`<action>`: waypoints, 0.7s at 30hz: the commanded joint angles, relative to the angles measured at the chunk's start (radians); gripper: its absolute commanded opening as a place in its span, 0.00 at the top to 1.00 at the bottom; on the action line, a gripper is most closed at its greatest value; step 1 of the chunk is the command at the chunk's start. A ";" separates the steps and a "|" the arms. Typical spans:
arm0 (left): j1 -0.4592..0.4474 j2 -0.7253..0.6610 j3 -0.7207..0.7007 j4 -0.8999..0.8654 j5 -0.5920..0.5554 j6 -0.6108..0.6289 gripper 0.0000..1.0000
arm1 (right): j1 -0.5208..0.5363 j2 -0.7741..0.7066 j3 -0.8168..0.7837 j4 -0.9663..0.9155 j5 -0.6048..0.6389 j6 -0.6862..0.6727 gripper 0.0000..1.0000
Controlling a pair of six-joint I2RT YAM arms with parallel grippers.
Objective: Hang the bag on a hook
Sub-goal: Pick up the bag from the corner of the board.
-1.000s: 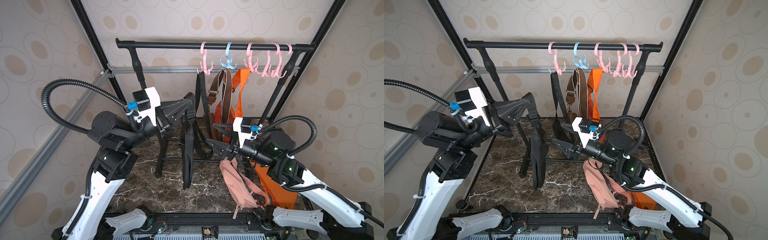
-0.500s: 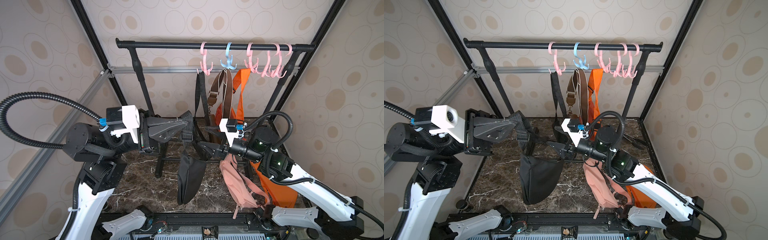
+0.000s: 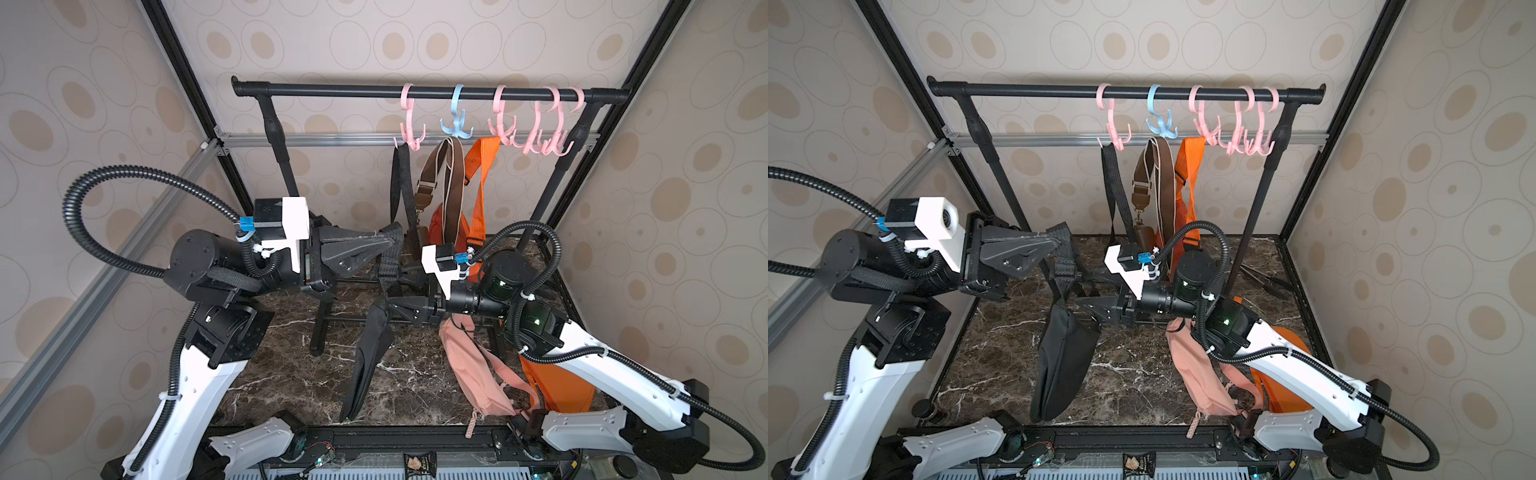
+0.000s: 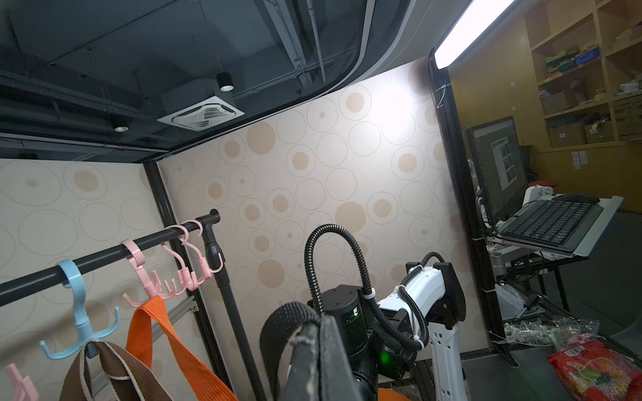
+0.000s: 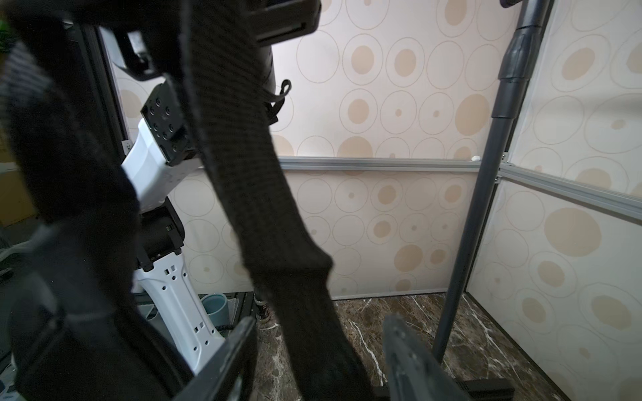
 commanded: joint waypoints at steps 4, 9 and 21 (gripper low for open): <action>-0.006 -0.010 0.012 0.054 0.026 -0.017 1.00 | 0.015 -0.019 0.025 0.049 0.029 -0.018 0.47; -0.006 -0.013 0.002 0.068 0.044 -0.026 1.00 | 0.016 -0.004 0.072 -0.004 0.082 -0.065 0.59; -0.006 -0.050 -0.036 0.027 0.045 0.018 1.00 | 0.018 0.007 0.124 -0.012 0.217 -0.143 1.00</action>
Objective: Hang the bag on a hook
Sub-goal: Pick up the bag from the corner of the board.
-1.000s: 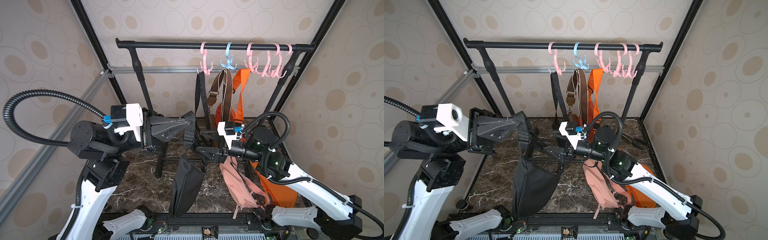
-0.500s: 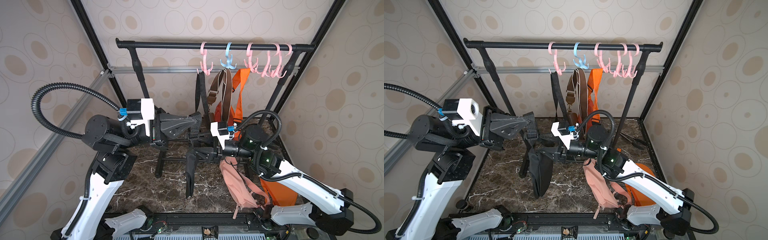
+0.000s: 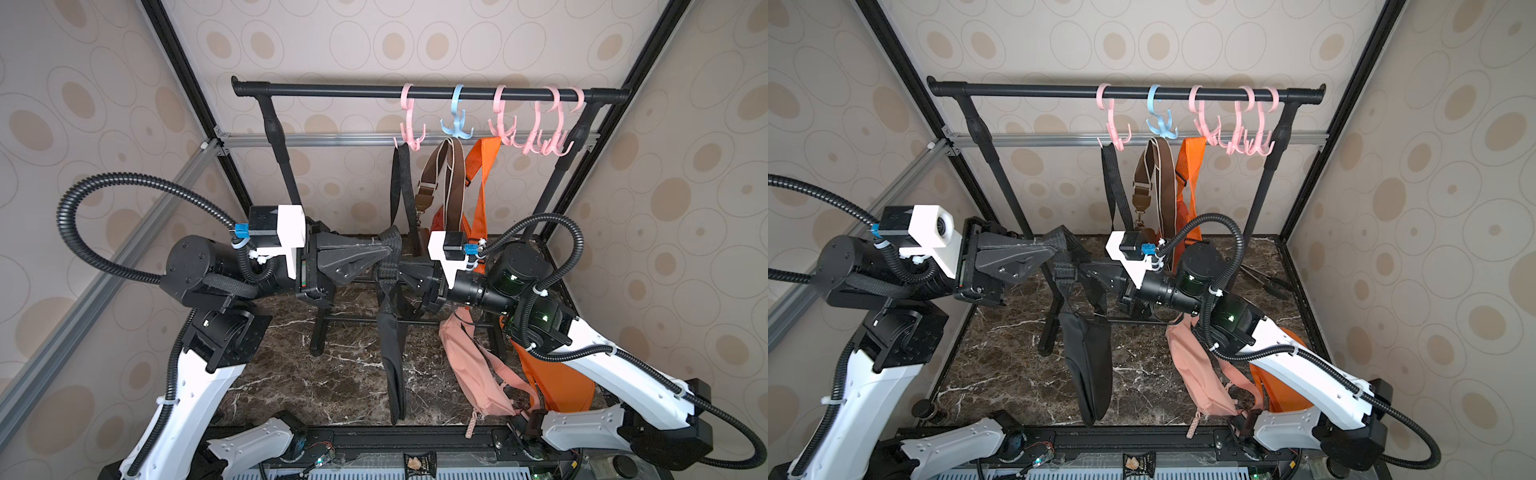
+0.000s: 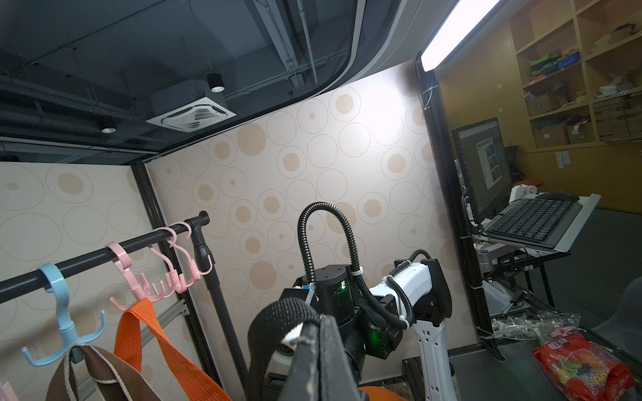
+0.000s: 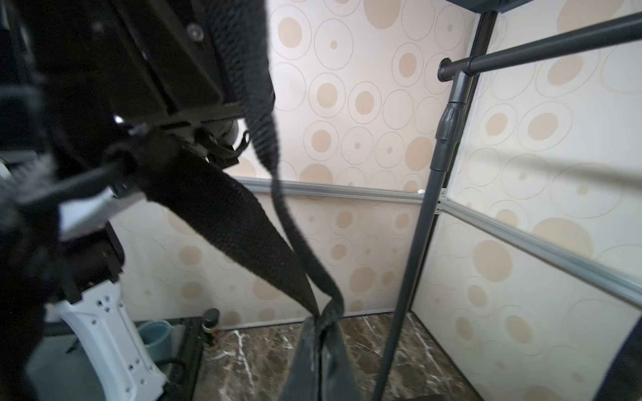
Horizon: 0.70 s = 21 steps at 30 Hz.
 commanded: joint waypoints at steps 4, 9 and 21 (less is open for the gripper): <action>-0.006 -0.050 -0.025 -0.047 -0.020 0.086 1.00 | 0.005 -0.029 0.023 0.029 0.101 -0.061 1.00; -0.005 -0.092 -0.045 -0.214 -0.109 0.224 0.99 | 0.006 -0.085 0.027 0.036 0.208 -0.100 1.00; -0.005 -0.081 -0.075 -0.309 -0.324 0.377 0.27 | 0.008 -0.048 0.212 -0.155 0.233 -0.177 1.00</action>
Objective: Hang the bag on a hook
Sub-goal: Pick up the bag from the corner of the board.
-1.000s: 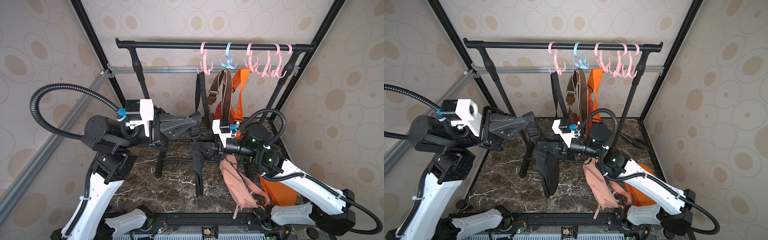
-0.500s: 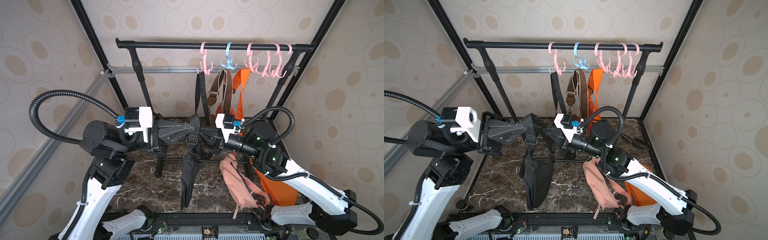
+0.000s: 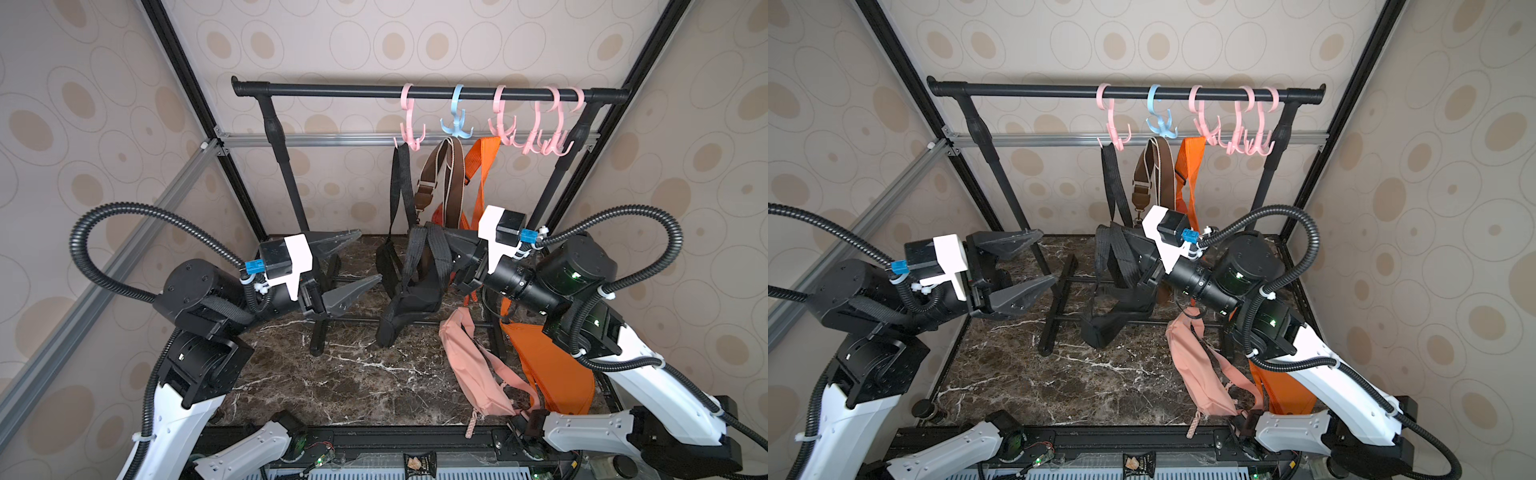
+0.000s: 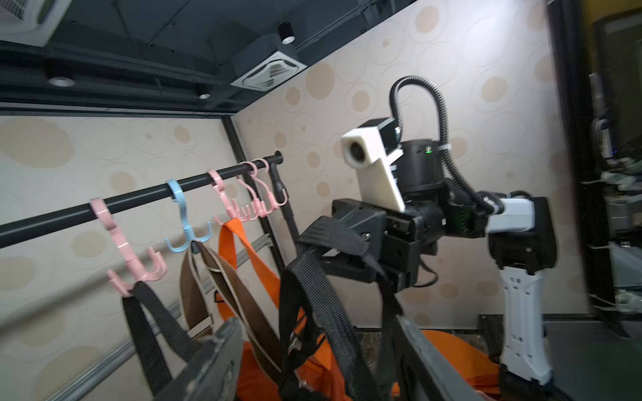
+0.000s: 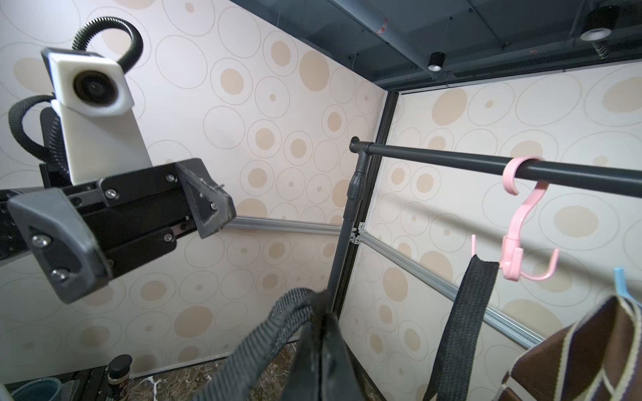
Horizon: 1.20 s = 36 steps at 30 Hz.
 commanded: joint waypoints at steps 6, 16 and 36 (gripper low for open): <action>-0.006 0.216 0.179 0.027 0.247 -0.070 0.12 | 0.052 0.086 0.113 -0.071 0.187 -0.224 1.00; -0.006 0.115 0.071 0.143 0.320 -0.193 0.08 | 0.146 0.245 0.211 0.039 0.565 -0.512 1.00; -0.010 0.021 -0.022 -0.024 0.218 -0.047 0.22 | 0.156 0.374 0.568 -0.317 0.650 -0.379 1.00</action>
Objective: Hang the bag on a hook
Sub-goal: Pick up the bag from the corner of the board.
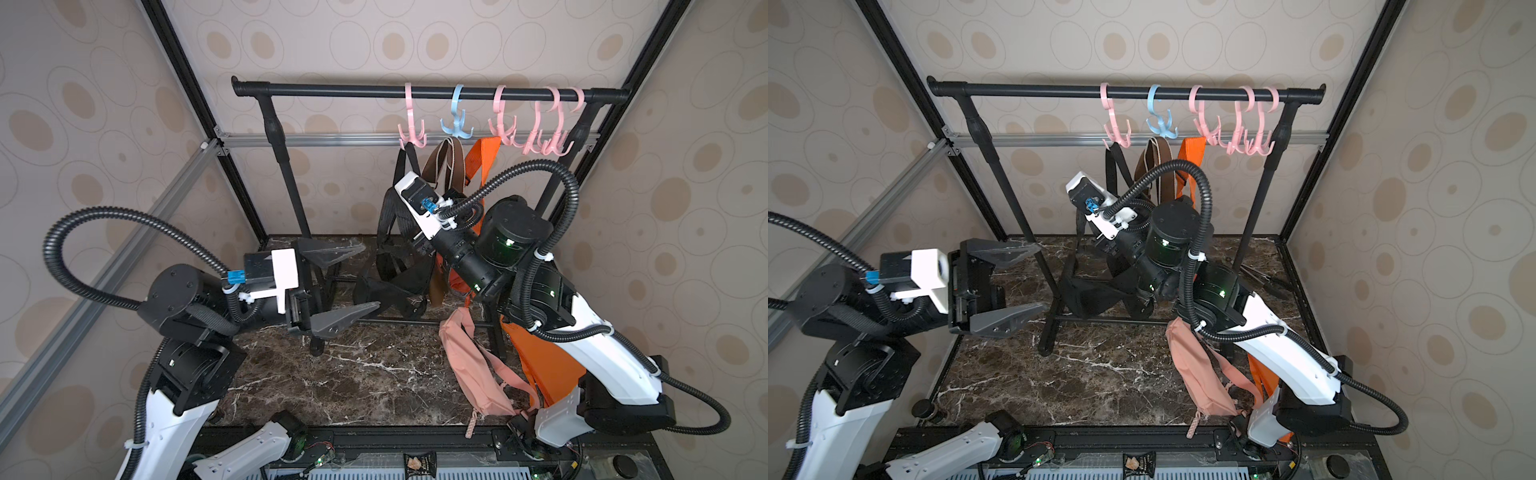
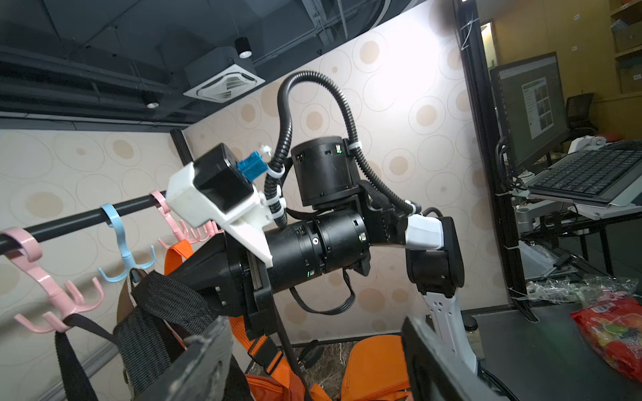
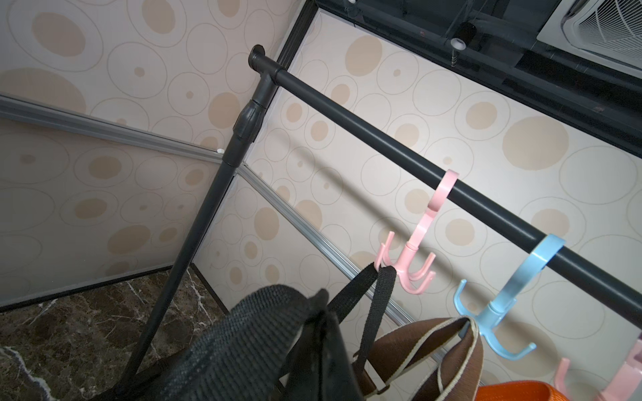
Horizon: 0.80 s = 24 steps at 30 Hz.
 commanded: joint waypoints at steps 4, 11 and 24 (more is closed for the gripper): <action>-0.026 0.048 -0.113 -0.004 -0.018 0.059 0.20 | 0.013 0.018 0.131 -0.150 0.007 0.083 1.00; -0.063 0.060 -0.173 0.132 -0.208 0.023 0.19 | 0.039 0.043 0.163 -0.175 0.034 0.070 1.00; -0.069 0.008 -0.236 0.266 -0.261 -0.021 0.23 | 0.053 -0.033 0.015 -0.082 -0.013 0.069 1.00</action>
